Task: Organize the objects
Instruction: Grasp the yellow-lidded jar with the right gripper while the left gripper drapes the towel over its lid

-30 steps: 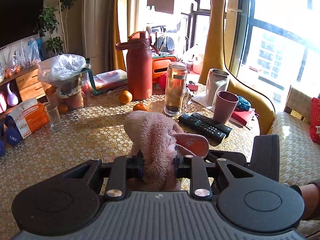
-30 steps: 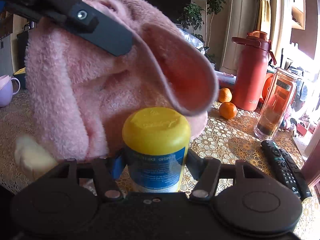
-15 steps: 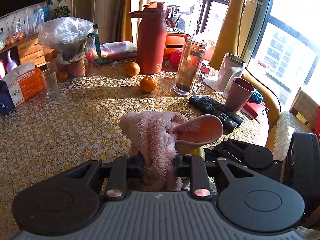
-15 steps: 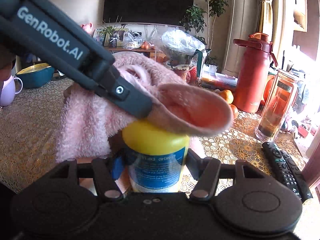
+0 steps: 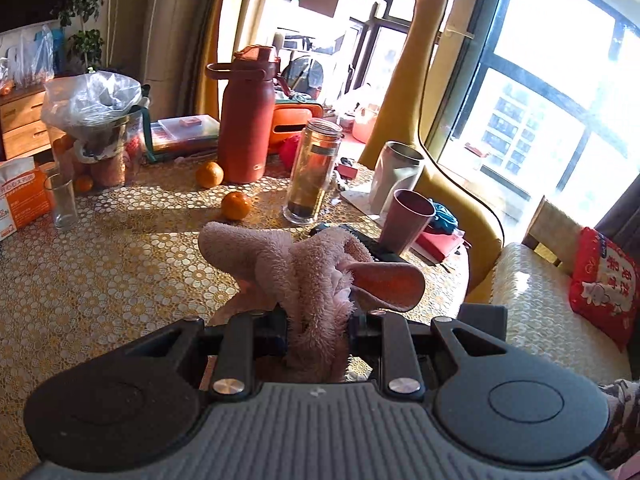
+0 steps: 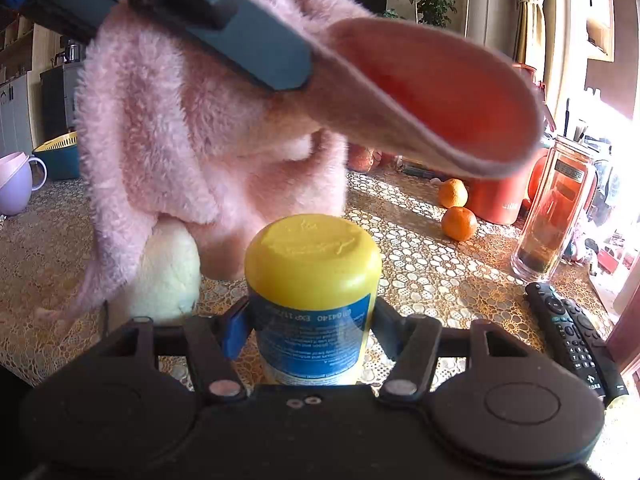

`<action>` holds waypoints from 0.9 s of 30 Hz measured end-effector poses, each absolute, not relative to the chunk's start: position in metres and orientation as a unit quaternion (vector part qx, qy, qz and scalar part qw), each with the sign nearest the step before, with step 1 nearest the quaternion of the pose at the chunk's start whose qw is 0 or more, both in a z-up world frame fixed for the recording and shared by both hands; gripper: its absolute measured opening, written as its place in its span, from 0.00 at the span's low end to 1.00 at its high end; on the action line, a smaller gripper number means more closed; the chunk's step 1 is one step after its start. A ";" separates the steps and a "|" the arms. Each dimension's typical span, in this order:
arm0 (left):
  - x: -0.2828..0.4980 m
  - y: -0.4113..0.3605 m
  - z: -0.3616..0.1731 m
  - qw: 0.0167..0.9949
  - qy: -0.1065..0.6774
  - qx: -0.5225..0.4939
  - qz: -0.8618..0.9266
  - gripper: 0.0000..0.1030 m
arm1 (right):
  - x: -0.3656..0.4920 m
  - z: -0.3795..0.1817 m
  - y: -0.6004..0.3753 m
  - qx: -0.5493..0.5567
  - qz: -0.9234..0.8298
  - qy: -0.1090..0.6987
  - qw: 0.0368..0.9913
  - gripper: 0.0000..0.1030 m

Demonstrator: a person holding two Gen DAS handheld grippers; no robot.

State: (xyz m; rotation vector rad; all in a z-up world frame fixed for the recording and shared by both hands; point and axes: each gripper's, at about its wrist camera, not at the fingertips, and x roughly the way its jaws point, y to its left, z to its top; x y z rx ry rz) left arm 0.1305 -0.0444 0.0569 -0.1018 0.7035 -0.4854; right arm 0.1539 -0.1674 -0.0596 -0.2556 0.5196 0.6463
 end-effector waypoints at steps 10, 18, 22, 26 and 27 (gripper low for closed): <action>0.150 -0.045 0.012 0.881 0.394 -0.092 -0.245 0.24 | 0.155 -0.059 -0.166 -0.125 0.313 0.251 0.907 0.60; 0.156 -0.028 0.013 0.892 0.388 -0.099 -0.210 0.24 | 0.152 -0.059 -0.165 -0.124 0.315 0.249 0.907 0.60; 0.162 -0.015 0.008 0.897 0.390 -0.105 -0.182 0.24 | 0.149 -0.059 -0.165 -0.121 0.315 0.249 0.908 0.60; 0.167 0.001 0.000 0.894 0.391 -0.135 -0.172 0.23 | 0.147 -0.059 -0.166 -0.115 0.315 0.249 0.909 0.59; 0.168 0.005 -0.002 0.894 0.390 -0.140 -0.168 0.23 | 0.146 -0.058 -0.166 -0.114 0.315 0.250 0.909 0.59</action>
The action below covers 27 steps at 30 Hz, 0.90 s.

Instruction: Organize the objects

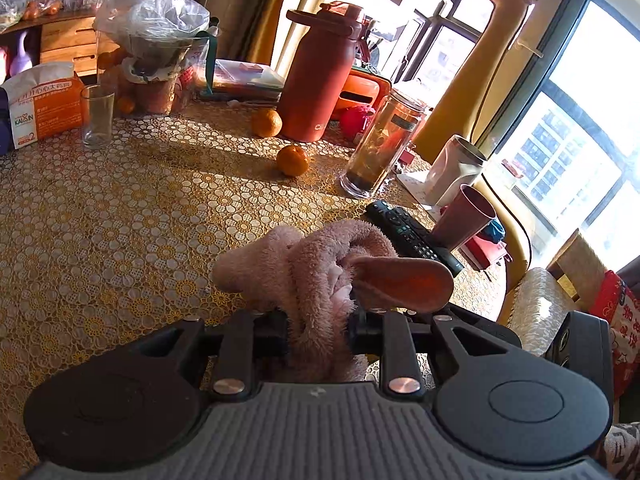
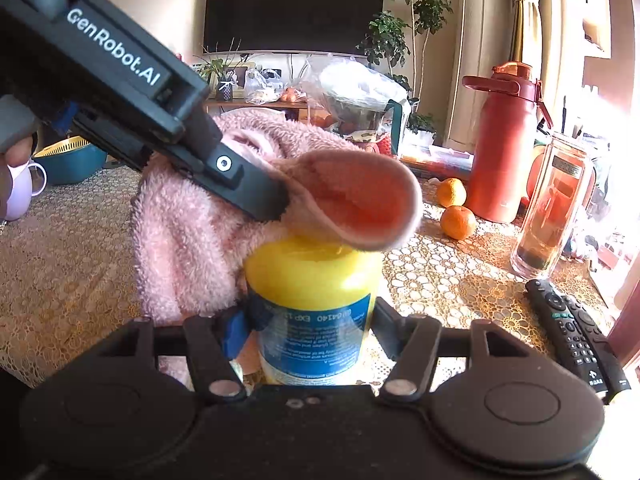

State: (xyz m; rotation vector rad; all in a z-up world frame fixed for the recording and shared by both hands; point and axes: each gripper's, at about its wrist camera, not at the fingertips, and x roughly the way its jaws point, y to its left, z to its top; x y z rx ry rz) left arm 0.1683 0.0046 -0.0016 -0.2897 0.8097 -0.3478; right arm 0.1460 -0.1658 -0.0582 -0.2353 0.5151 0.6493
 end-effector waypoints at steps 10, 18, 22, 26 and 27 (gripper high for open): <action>0.174 0.025 -0.043 0.883 0.439 -0.133 -0.097 0.24 | 0.144 -0.057 -0.171 -0.096 0.319 0.255 0.908 0.59; 0.151 0.020 -0.007 0.898 0.395 -0.143 -0.128 0.24 | 0.143 -0.055 -0.180 -0.088 0.322 0.256 0.907 0.60; 0.143 -0.001 0.026 0.907 0.361 -0.134 -0.173 0.24 | 0.143 -0.056 -0.184 -0.084 0.323 0.256 0.907 0.60; 0.135 -0.034 0.044 0.905 0.348 -0.103 -0.223 0.24 | 0.141 -0.056 -0.182 -0.091 0.323 0.254 0.907 0.60; 0.136 -0.041 0.044 0.902 0.351 -0.098 -0.232 0.24 | 0.140 -0.056 -0.181 -0.092 0.323 0.253 0.907 0.60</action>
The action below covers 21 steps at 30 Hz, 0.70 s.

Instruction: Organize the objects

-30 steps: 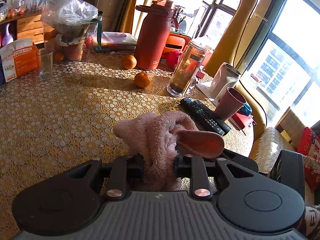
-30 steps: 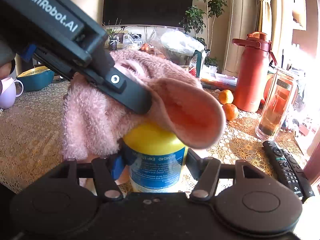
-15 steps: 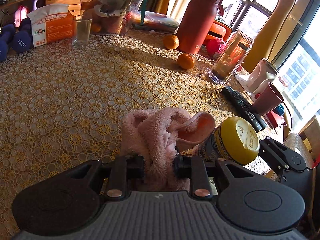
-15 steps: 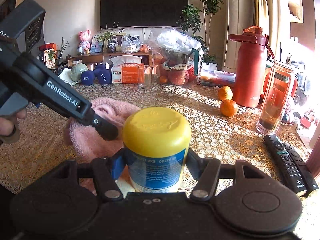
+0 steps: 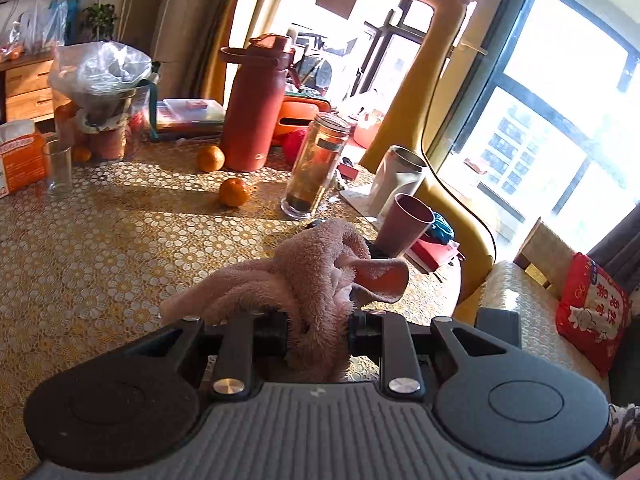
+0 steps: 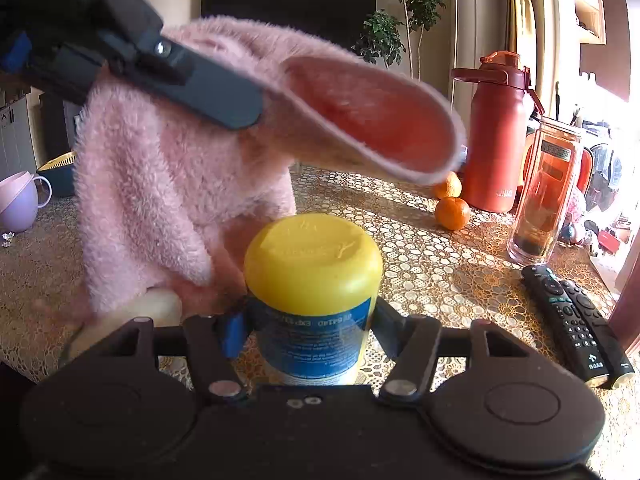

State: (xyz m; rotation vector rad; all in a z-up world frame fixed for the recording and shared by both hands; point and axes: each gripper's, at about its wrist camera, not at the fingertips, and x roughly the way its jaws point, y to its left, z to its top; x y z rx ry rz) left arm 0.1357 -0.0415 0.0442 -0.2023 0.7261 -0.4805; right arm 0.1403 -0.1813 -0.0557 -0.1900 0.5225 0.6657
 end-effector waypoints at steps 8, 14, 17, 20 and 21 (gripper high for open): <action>0.151 -0.063 0.018 0.880 0.393 -0.103 -0.246 0.24 | 0.138 -0.055 -0.181 -0.099 0.325 0.250 0.906 0.60; 0.157 -0.049 0.011 0.883 0.392 -0.114 -0.231 0.24 | 0.137 -0.055 -0.180 -0.104 0.327 0.250 0.905 0.60; 0.158 -0.041 0.011 0.888 0.389 -0.115 -0.217 0.24 | 0.135 -0.056 -0.178 -0.111 0.329 0.247 0.905 0.60; 0.160 -0.032 0.011 0.892 0.387 -0.121 -0.199 0.24 | 0.134 -0.056 -0.178 -0.115 0.329 0.243 0.905 0.60; 0.161 -0.030 0.010 0.894 0.387 -0.119 -0.190 0.24 | 0.135 -0.057 -0.178 -0.114 0.330 0.244 0.905 0.60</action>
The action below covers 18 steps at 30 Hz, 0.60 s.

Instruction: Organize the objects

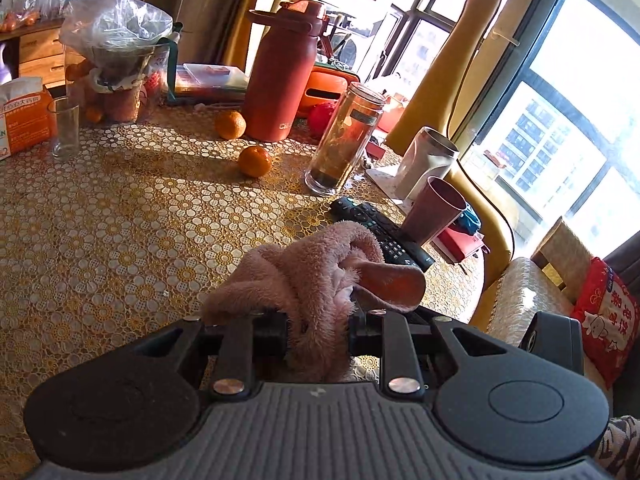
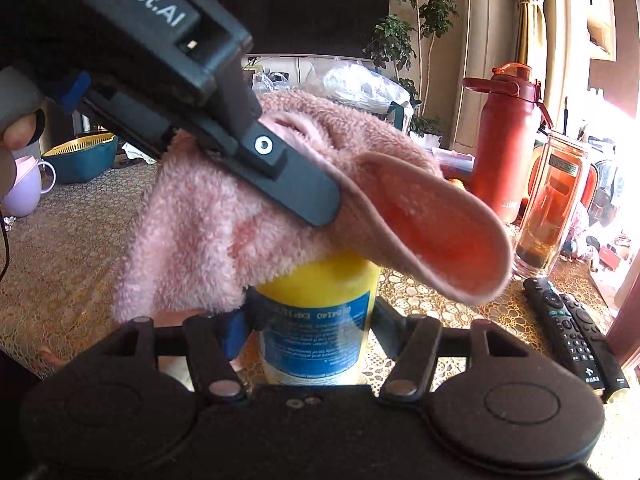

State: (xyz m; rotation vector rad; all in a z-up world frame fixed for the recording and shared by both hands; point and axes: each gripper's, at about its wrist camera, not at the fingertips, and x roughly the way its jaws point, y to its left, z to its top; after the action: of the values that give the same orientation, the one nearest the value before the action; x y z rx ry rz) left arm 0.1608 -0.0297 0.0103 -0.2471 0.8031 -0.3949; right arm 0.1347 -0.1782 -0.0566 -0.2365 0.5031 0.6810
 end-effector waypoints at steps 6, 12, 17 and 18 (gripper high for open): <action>0.166 -0.010 -0.004 0.888 0.393 -0.155 -0.181 0.24 | 0.136 -0.057 -0.182 -0.106 0.331 0.250 0.904 0.60; 0.172 0.009 -0.016 0.884 0.405 -0.188 -0.141 0.24 | 0.136 -0.056 -0.183 -0.107 0.330 0.253 0.903 0.60; 0.173 0.015 -0.043 0.870 0.438 -0.190 -0.122 0.24 | 0.138 -0.055 -0.183 -0.112 0.331 0.256 0.901 0.60; 0.172 0.017 -0.047 0.868 0.442 -0.191 -0.118 0.24 | 0.138 -0.054 -0.183 -0.114 0.331 0.257 0.901 0.60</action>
State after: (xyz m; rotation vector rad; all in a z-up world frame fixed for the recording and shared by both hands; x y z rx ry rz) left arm 0.1723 0.0169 -0.0472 -0.4007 0.9252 -0.2474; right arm 0.1380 -0.1831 -0.0544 -0.2363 0.5314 0.6848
